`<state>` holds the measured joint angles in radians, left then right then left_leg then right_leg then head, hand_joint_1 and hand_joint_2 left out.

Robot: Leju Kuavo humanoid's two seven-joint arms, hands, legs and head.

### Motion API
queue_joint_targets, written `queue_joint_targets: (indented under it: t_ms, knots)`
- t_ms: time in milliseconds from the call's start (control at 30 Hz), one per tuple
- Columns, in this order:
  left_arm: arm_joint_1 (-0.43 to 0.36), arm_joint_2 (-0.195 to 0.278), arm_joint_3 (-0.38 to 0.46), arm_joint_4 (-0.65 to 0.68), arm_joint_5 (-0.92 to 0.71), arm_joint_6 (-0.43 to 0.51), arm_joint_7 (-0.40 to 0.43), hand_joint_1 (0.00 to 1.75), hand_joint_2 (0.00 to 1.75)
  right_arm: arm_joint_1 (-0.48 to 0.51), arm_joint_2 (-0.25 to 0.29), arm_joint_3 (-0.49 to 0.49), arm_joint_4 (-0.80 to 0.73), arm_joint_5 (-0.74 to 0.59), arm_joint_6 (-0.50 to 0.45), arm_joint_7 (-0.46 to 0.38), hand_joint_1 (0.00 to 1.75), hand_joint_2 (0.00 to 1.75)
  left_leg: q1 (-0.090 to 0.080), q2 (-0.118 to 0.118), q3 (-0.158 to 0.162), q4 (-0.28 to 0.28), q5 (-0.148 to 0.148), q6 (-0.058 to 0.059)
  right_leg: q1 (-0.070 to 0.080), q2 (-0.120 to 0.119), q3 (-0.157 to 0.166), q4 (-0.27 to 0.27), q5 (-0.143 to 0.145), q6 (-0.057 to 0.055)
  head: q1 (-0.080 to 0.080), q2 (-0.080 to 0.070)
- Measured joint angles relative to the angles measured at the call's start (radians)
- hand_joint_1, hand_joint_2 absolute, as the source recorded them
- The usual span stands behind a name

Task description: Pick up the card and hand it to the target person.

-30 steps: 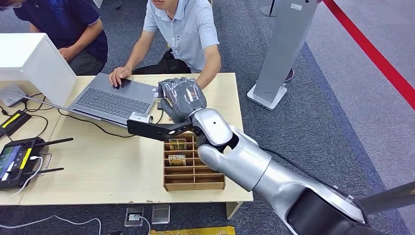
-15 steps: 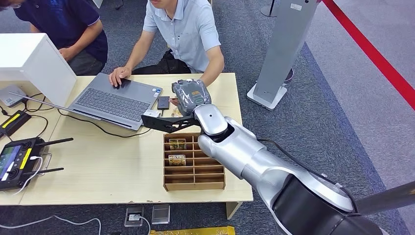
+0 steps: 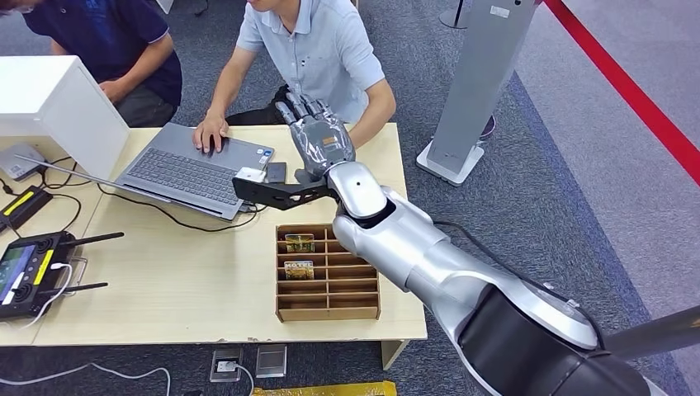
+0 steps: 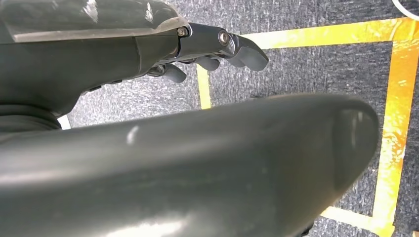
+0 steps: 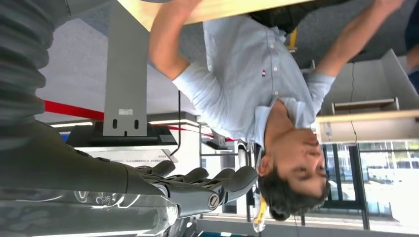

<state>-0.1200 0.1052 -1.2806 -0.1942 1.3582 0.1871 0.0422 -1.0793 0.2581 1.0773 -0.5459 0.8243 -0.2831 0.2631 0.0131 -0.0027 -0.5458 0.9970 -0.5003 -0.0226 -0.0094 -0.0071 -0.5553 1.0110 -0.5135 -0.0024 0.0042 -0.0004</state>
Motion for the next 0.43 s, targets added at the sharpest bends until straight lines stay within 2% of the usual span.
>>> queue_joint_targets:
  t_ms: [100, 200, 433]
  knots:
    - [0.002, 0.002, 0.000, 0.000, 0.014, 0.004, 0.008, 0.00, 0.00, 0.015, -0.038, -0.014, -0.079, -0.014, -0.024, 0.030, 0.00, 1.75, 0.000, 0.000, 0.000, 0.000, 0.000, 0.000, 0.000, 0.000, 0.000, 0.000, 0.000, 0.000, 0.000, 0.000]
    - [0.007, 0.002, 0.000, 0.000, 0.034, 0.012, 0.013, 0.00, 0.00, 0.070, -0.098, -0.045, -0.208, -0.067, -0.025, 0.064, 0.00, 1.75, 0.000, 0.000, 0.001, 0.000, 0.000, 0.000, 0.000, 0.000, 0.000, 0.000, 0.000, 0.000, 0.000, 0.000]
    - [0.017, 0.002, 0.007, 0.000, 0.073, 0.038, 0.030, 0.00, 0.00, 0.333, -0.235, -0.158, -0.568, -0.356, -0.019, 0.007, 0.00, 1.75, 0.000, 0.000, 0.001, 0.000, -0.001, 0.000, 0.000, 0.000, 0.000, -0.002, 0.000, 0.000, 0.000, 0.000]
